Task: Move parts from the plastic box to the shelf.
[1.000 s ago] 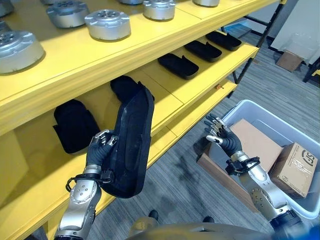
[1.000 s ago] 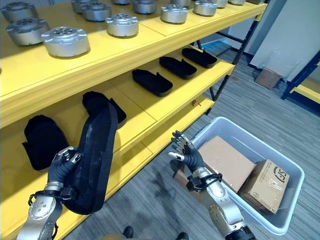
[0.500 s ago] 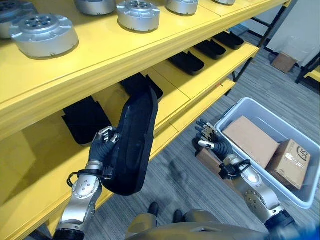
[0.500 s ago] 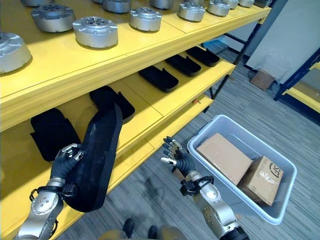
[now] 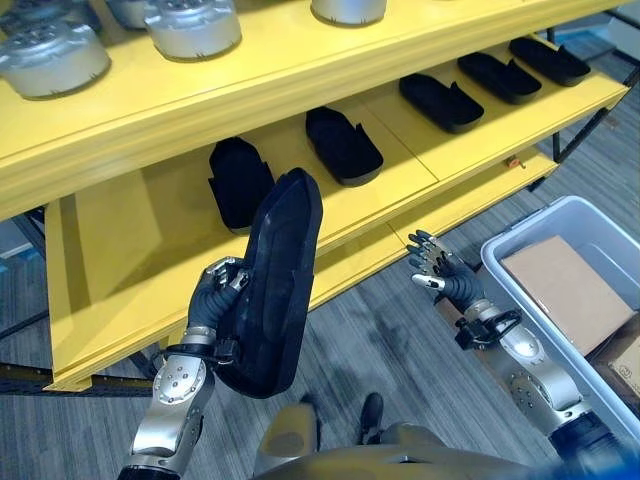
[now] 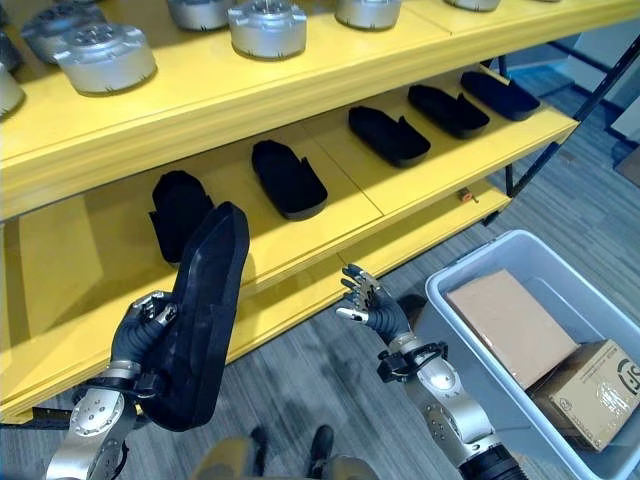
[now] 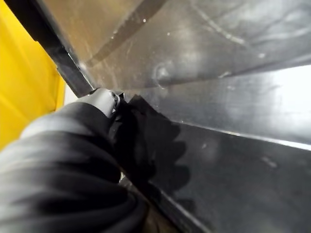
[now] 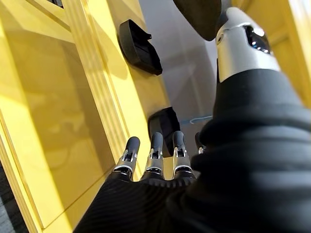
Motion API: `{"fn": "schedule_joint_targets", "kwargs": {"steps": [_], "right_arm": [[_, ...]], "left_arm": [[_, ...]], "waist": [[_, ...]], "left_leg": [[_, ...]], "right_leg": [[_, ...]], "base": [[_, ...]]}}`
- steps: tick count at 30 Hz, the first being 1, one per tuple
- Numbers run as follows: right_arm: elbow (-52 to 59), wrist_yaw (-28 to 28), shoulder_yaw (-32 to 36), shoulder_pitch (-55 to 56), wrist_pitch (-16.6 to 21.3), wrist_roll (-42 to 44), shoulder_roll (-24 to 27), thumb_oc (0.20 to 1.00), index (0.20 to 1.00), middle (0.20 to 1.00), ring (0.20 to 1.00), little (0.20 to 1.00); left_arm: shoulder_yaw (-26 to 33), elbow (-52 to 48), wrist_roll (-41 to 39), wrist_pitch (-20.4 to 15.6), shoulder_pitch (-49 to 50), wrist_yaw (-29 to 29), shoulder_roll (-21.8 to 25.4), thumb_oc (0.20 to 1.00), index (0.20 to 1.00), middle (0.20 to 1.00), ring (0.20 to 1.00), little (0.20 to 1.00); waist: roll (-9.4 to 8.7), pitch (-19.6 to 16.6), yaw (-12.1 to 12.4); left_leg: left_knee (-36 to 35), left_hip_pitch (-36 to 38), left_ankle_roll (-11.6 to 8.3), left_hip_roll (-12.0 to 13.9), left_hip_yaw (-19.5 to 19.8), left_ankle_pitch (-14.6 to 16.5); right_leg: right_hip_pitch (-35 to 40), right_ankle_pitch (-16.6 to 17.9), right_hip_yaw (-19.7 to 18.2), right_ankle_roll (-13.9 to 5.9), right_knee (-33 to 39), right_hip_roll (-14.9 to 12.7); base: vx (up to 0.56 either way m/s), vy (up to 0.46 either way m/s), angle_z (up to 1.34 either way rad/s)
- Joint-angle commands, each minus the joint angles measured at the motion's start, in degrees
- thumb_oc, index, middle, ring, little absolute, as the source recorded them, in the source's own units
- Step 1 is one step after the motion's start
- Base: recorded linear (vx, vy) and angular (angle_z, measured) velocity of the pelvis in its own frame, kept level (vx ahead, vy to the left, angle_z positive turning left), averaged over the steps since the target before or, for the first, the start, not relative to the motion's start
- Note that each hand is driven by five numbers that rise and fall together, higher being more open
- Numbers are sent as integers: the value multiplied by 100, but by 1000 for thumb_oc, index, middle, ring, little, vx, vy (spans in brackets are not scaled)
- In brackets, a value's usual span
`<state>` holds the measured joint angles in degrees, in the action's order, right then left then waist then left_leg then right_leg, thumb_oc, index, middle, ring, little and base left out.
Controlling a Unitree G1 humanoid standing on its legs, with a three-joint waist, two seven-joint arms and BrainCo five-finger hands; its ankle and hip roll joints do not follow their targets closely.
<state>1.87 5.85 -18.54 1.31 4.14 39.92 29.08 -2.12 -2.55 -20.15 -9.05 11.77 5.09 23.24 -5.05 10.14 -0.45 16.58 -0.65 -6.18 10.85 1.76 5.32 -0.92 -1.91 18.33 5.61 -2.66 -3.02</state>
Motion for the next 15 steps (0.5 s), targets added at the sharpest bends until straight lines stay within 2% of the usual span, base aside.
{"fn": "schedule_joint_targets", "kwargs": {"steps": [1,2,3,4,7,9,11,15], "right_arm": [[215,-79,-14,103,313,190,-90,1000,1000,1000,1000,1000],[213,-120,20,110,338,196,-87,1000,1000,1000,1000,1000],[214,-122,42,134,341,185,-91,1000,1000,1000,1000,1000],[262,-91,112,190,343,166,-70,1000,1000,1000,1000,1000],[279,-47,157,259,333,74,-121,1000,1000,1000,1000,1000],[278,-46,159,260,334,72,-125,1000,1000,1000,1000,1000],[337,-7,170,367,325,72,-243,1000,1000,1000,1000,1000],[311,91,77,432,230,-39,-318,1000,1000,1000,1000,1000]], "left_arm": [[166,-584,10,-344,-61,149,142,200,200,200,200,200],[158,-605,137,-341,-130,215,185,200,200,200,200,200],[153,-591,161,-345,-173,237,198,200,200,200,200,200],[181,-596,255,-366,-213,205,252,200,200,200,200,200],[202,-595,369,-413,-247,172,299,200,200,200,200,200],[200,-592,370,-415,-249,172,302,200,200,200,200,200],[207,-604,460,-426,-357,179,399,200,200,200,200,200],[244,-404,616,-429,-534,327,484,200,200,200,200,200]], "waist": [[97,-540,-150],[164,-546,-169],[234,-570,-190],[375,-605,-217],[482,-603,-197],[475,-592,-198],[435,-591,-124],[317,-627,-41]], "left_leg": [[-1043,30,286,516,-205,-1216],[-1198,25,194,696,-189,-1481],[-1351,117,122,734,-178,-1500],[-1649,176,22,640,-210,-1357],[-1684,212,31,381,-225,-940],[-1664,216,39,370,-223,-924],[-1503,150,112,111,-189,-643],[-1498,135,247,-238,-201,-405]], "right_leg": [[-128,-417,-481,-650,-512,-79],[-178,-451,-368,-663,-645,-164],[-214,-477,-283,-702,-740,-230],[-193,-449,-219,-784,-821,-342],[-75,-393,-178,-877,-825,-576],[-55,-389,-176,-886,-814,-585],[133,-236,-84,-1023,-648,-824],[254,-2,-38,-1241,-410,-1090]], "base": [[-3,149,68],[2,216,58],[41,290,56],[63,307,52],[66,237,48],[38,122,55],[77,259,51],[58,221,15]]}}
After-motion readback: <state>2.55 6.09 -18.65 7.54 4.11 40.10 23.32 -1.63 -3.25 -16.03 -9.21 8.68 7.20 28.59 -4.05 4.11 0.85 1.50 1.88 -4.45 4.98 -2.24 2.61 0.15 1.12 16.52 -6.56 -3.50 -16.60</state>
